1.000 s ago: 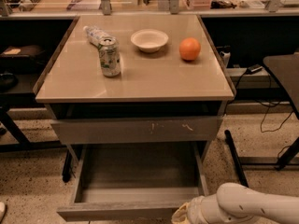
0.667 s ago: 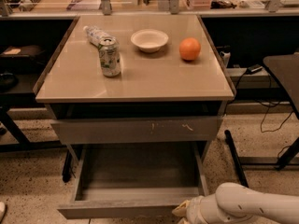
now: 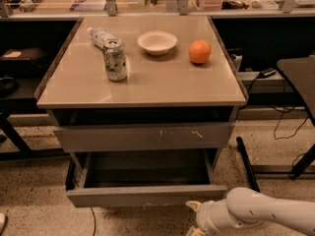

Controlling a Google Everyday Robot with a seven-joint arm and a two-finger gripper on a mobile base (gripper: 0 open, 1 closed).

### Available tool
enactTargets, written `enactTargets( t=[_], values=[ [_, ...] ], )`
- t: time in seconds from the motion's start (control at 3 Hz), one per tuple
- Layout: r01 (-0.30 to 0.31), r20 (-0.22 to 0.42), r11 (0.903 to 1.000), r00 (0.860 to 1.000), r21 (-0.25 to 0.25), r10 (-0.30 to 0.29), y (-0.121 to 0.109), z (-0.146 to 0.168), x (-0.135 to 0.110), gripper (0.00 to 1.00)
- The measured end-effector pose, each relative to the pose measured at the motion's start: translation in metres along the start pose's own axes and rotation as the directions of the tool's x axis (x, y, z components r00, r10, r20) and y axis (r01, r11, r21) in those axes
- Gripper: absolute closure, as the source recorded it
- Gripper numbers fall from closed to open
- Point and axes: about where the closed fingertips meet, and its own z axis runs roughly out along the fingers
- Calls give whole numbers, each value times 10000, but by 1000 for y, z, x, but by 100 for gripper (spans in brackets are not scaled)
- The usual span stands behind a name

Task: Close middle drawer

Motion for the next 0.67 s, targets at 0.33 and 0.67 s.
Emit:
enactTargets(
  t=[0.33,0.67],
  values=[
    [686,-96,9949,9976,737,-681,-50,-12,-27,42],
    [1499,-218,9739,9887,1703,-1483,-126,-32,-67,66]
  ],
)
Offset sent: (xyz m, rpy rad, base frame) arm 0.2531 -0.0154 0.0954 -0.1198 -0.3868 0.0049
